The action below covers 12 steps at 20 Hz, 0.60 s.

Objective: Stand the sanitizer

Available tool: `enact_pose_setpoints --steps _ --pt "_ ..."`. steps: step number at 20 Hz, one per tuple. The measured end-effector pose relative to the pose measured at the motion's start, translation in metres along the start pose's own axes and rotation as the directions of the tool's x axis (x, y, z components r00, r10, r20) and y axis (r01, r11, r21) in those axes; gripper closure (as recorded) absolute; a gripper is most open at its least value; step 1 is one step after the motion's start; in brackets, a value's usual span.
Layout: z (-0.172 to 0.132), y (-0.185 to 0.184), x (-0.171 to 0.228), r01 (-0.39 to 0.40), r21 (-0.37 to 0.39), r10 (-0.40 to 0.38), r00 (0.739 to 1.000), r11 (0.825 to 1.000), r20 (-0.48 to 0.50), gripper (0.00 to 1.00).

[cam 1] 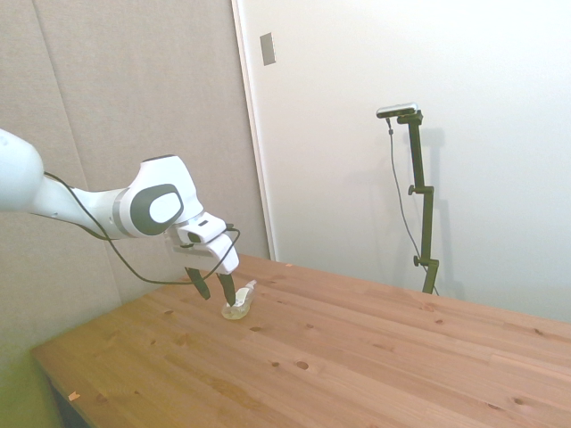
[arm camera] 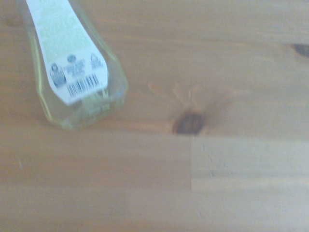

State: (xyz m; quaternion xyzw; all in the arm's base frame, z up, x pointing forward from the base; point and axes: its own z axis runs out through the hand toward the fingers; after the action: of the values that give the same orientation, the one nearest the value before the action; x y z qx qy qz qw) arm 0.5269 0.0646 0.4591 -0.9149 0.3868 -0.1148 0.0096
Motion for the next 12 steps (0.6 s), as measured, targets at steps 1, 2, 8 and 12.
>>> enact_pose_setpoints --steps 1,2,8,12 --pt "0.002 -0.013 0.003 0.004 0.003 -0.004 1.000 1.000 -0.008 0.00" --pt "0.005 -0.026 0.006 0.009 0.005 -0.009 1.000 1.000 -0.014 0.00" --pt "0.024 -0.094 0.024 0.042 0.033 -0.042 0.999 0.999 -0.024 0.00" --pt "0.040 -0.134 0.031 0.059 0.036 -0.058 0.998 0.998 -0.026 0.00"
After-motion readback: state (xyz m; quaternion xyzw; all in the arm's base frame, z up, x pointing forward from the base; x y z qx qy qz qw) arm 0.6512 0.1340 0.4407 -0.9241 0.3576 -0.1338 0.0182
